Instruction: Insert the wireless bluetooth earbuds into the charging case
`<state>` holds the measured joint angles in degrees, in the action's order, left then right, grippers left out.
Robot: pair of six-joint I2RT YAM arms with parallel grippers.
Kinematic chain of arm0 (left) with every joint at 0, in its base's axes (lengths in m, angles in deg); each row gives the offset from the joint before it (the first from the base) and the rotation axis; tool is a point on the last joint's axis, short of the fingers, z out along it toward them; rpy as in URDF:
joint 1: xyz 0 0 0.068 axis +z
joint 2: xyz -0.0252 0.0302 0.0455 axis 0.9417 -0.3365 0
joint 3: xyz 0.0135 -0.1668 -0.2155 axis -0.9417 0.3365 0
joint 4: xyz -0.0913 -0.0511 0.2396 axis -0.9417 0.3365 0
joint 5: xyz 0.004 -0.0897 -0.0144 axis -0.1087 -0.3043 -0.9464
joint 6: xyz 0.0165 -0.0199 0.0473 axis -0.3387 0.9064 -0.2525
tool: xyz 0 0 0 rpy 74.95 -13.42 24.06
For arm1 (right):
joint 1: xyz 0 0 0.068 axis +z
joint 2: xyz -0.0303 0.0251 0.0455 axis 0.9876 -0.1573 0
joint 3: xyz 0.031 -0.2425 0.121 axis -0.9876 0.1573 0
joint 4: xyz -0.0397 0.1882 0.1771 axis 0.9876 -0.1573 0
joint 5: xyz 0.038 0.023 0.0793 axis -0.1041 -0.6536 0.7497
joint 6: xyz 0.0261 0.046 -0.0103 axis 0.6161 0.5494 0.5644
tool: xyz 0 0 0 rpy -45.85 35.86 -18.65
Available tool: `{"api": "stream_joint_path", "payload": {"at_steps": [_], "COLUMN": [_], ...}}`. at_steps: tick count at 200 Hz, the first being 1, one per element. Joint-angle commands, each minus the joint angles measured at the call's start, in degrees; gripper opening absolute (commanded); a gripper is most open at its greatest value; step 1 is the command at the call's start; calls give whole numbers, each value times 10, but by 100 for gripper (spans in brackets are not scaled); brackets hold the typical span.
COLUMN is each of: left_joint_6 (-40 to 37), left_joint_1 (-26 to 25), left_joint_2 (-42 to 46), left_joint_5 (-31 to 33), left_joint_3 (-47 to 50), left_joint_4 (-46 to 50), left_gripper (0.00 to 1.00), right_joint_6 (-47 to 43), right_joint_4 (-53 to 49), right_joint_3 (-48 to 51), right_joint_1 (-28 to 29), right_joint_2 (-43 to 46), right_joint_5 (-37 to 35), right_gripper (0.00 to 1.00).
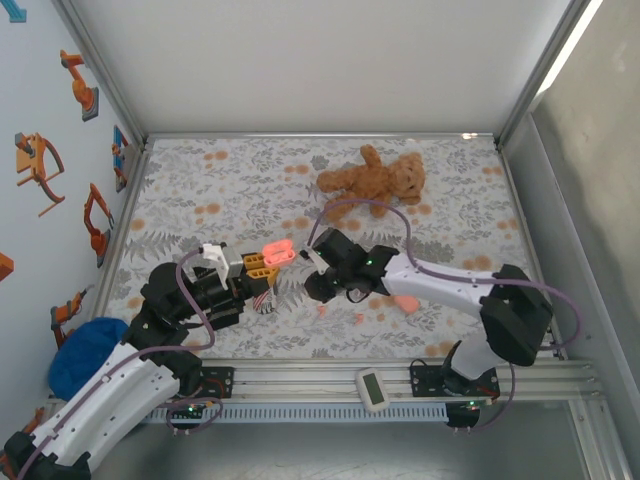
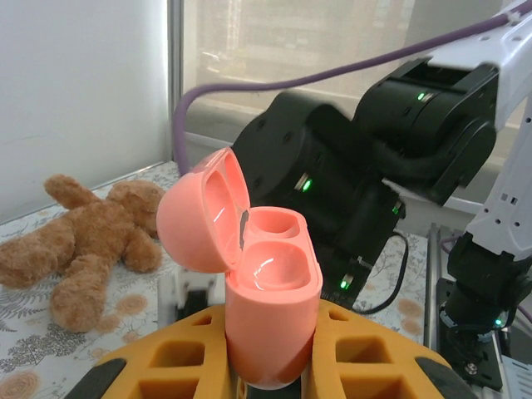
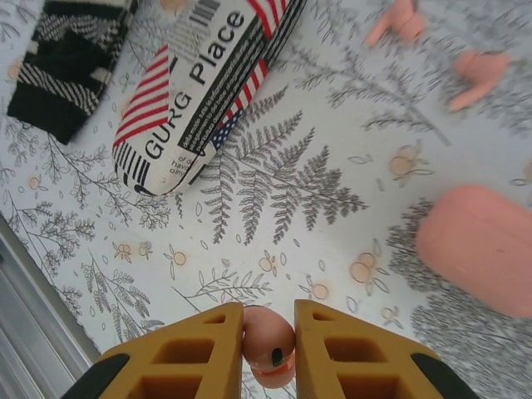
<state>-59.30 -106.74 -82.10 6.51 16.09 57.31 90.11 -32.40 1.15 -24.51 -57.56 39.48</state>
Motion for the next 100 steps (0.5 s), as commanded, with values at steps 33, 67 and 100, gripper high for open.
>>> {"api": "stream_joint_path", "payload": {"at_steps": [33,67,100], "left_joint_6": [2,8,13], "left_joint_1": [-4,-3,-4], "left_joint_2": [-19,-31,-44], "left_joint_5": [1,1,1], "left_joint_3": [1,2,7], "left_joint_4": [-24,-34,-52], "left_gripper": [3,3,3], "right_joint_6": [-79,-122,-158], "right_joint_4": [-64,-87,-80], "right_joint_3": [0,-43,-81], "right_joint_1": [4,5,9], "right_joint_2": [159,221,255], "right_joint_5": [-112,-116,-104], "right_gripper": [20,20,20]}}
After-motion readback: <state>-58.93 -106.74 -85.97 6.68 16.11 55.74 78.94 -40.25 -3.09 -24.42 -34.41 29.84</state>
